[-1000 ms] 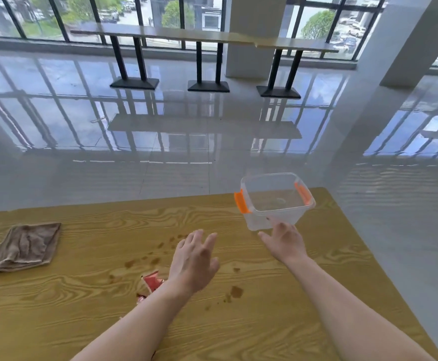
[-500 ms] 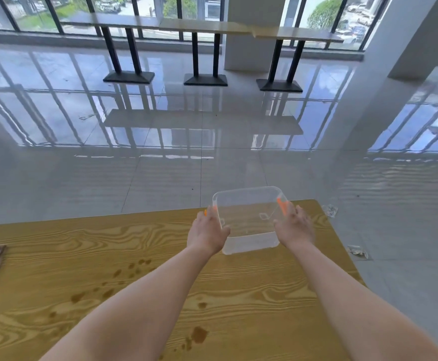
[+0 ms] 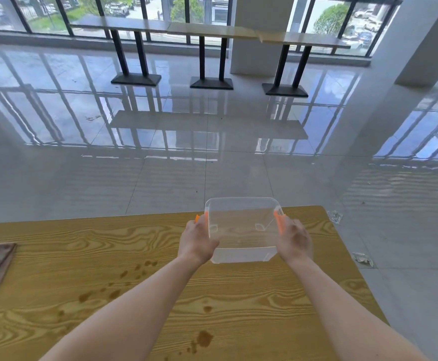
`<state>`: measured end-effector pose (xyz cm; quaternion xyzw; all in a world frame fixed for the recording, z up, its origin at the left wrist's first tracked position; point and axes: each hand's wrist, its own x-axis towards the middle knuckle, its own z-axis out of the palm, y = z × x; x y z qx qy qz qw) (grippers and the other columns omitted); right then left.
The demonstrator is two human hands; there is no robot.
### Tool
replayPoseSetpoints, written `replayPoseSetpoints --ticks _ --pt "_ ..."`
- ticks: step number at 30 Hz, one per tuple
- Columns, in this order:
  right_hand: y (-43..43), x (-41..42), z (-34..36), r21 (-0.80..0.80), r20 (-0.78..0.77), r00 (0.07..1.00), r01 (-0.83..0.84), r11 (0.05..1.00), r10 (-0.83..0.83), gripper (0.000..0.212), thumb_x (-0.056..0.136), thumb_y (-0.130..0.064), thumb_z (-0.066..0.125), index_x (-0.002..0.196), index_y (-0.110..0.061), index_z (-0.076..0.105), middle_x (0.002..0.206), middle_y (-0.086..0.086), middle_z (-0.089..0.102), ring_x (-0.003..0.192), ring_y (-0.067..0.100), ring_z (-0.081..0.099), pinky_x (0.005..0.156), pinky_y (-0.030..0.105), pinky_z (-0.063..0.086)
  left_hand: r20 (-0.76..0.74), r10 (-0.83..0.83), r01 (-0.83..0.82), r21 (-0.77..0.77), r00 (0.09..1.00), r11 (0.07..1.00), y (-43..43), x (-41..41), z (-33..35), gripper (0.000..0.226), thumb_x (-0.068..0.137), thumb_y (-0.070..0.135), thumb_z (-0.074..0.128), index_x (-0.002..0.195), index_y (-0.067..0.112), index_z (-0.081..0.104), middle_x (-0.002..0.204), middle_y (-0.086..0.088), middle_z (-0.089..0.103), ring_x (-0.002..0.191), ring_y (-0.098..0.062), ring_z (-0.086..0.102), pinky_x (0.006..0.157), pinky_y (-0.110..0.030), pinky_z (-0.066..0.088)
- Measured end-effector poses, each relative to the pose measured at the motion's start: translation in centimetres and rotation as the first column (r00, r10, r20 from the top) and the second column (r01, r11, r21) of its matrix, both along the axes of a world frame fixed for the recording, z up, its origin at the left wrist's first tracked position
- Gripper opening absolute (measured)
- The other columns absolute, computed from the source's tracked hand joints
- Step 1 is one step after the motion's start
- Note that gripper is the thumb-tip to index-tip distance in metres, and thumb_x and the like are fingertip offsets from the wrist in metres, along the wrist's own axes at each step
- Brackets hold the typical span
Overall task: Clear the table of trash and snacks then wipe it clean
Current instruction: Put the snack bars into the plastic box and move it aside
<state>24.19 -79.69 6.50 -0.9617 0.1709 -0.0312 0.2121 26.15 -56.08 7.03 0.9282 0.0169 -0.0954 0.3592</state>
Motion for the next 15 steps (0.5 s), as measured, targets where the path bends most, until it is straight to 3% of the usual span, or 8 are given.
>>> replayPoseSetpoints --ticks 5,9,11,13,15 --pt "5.0 -0.9 1.1 -0.014 0.073 0.994 -0.085 0.996 0.086 0.072 0.089 0.003 0.05 0.152 -0.027 0.035 0.095 0.003 0.052 0.081 0.025 0.054 0.068 0.033 0.041 0.07 0.052 -0.052 -0.008 0.996 0.999 5.8 -2.2 1.2 0.042 0.074 0.017 0.064 0.112 0.03 0.054 0.098 -0.004 0.056 0.082 -0.02 0.055 0.061 -0.029 0.04" --pt "10.5 -0.9 2.3 0.0 0.133 0.971 -0.198 0.98 0.197 0.072 0.091 -0.003 0.044 0.154 -0.035 0.029 0.11 0.006 0.061 0.102 0.029 0.059 0.074 0.032 0.039 0.119 0.126 -0.123 -0.026 0.985 0.992 11.7 -4.2 2.5 0.043 0.074 0.016 0.065 0.113 0.031 0.054 0.096 -0.005 0.058 0.077 -0.02 0.059 0.061 -0.029 0.045" --pt "13.4 -1.1 3.2 0.035 0.162 0.96 -0.236 0.971 0.227 0.049 0.098 -0.025 0.039 0.147 -0.03 0.043 0.107 0.007 0.063 0.101 0.031 0.061 0.073 0.034 0.042 0.147 0.153 -0.152 -0.021 0.977 0.988 14.8 -5.3 3.1 0.041 0.074 0.016 0.066 0.111 0.031 0.056 0.095 -0.005 0.059 0.078 -0.02 0.059 0.062 -0.031 0.047" --pt "16.5 -1.3 3.9 0.07 0.177 0.949 -0.276 0.959 0.26 0.047 0.098 -0.04 0.033 0.138 -0.027 0.053 0.096 0.009 0.065 0.091 0.034 0.062 0.07 0.037 0.045 0.164 0.192 -0.191 -0.025 0.968 0.981 17.9 -6.6 3.7 0.038 0.074 0.017 0.066 0.108 0.031 0.057 0.093 -0.004 0.059 0.079 -0.02 0.059 0.063 -0.032 0.048" --pt "19.6 -1.5 4.3 0.043 0.169 0.932 -0.333 0.942 0.321 0.046 0.097 -0.021 0.044 0.142 -0.03 0.048 0.09 0.008 0.064 0.087 0.034 0.063 0.066 0.035 0.043 0.185 0.225 -0.225 -0.022 0.957 0.974 21.0 -8.0 4.1 0.037 0.074 0.019 0.065 0.108 0.032 0.056 0.093 -0.003 0.06 0.08 -0.021 0.059 0.064 -0.033 0.048"
